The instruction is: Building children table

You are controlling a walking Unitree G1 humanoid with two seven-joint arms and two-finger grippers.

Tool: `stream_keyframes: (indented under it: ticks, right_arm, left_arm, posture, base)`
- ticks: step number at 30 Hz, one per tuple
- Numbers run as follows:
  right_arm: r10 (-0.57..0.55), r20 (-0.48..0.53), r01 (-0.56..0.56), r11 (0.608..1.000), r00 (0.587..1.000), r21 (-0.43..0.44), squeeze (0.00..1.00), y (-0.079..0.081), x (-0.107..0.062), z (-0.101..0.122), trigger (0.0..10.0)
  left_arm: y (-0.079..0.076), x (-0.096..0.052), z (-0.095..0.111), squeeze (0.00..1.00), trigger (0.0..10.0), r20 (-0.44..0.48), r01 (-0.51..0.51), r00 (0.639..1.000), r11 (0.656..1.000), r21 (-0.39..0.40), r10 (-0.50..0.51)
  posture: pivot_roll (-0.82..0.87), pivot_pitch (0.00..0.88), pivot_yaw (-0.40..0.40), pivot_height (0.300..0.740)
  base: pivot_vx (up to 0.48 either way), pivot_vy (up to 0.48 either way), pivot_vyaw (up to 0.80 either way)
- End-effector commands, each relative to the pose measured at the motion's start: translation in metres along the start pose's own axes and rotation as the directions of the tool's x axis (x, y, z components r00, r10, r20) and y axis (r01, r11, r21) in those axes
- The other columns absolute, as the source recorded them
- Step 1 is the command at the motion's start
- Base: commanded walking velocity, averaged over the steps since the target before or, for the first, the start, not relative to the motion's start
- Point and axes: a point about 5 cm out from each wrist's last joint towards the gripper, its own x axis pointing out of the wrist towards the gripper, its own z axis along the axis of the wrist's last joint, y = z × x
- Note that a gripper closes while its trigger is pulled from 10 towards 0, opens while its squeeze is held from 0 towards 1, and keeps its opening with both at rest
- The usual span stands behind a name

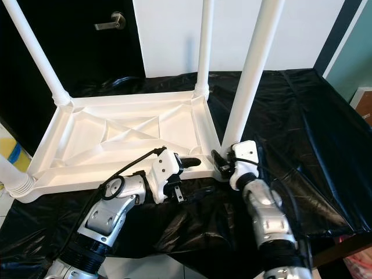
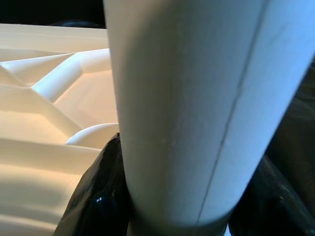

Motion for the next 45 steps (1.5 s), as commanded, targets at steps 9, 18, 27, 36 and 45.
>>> stream_keyframes:
  ticks: [9, 18, 27, 36, 45]
  right_arm:
    - [-0.266, -0.06, 0.268, 0.962, 0.962, 0.043, 0.0, 0.011, -0.007, -0.017, 10.0]
    - [-0.258, -0.057, 0.262, 0.962, 0.965, 0.08, 0.0, 0.027, -0.01, -0.011, 10.0]
    - [-0.268, -0.046, 0.271, 0.96, 0.962, 0.069, 0.0, 0.029, -0.009, -0.008, 10.0]
    - [-0.3, 0.007, 0.298, 0.952, 0.954, 0.065, 0.48, 0.023, -0.011, 0.0, 10.0]
    - [-0.257, 0.055, 0.252, 0.964, 0.965, 0.083, 1.0, 0.019, -0.016, 0.006, 10.0]
  left_arm:
    - [0.004, 0.002, -0.002, 0.0, 10.0, -0.013, -0.077, 0.997, 0.997, 0.005, 0.077]
    - [0.003, 0.001, -0.003, 0.0, 10.0, -0.017, -0.074, 0.997, 0.997, 0.009, 0.074]
    - [0.001, 0.002, -0.003, 0.0, 10.0, -0.015, -0.08, 0.997, 0.997, 0.006, 0.08]
    - [0.001, 0.002, -0.003, 0.0, 10.0, -0.012, -0.085, 0.996, 0.996, 0.002, 0.085]
    - [0.001, 0.002, -0.002, 0.0, 10.0, -0.01, -0.083, 0.997, 0.997, 0.002, 0.083]
  posture:
    - [-0.13, 0.0, -0.006, 0.74]
    - [-0.12, 0.0, -0.015, 0.74]
    - [-0.12, 0.0, -0.024, 0.74]
    - [-0.12, 0.0, -0.026, 0.74]
    - [-0.13, 0.0, -0.025, 0.74]
  base:
    - [0.0, 0.0, 0.0]
    - [0.0, 0.0, 0.0]
    - [0.0, 0.0, 0.0]
    - [0.0, 0.0, 0.0]
    - [0.0, 0.0, 0.0]
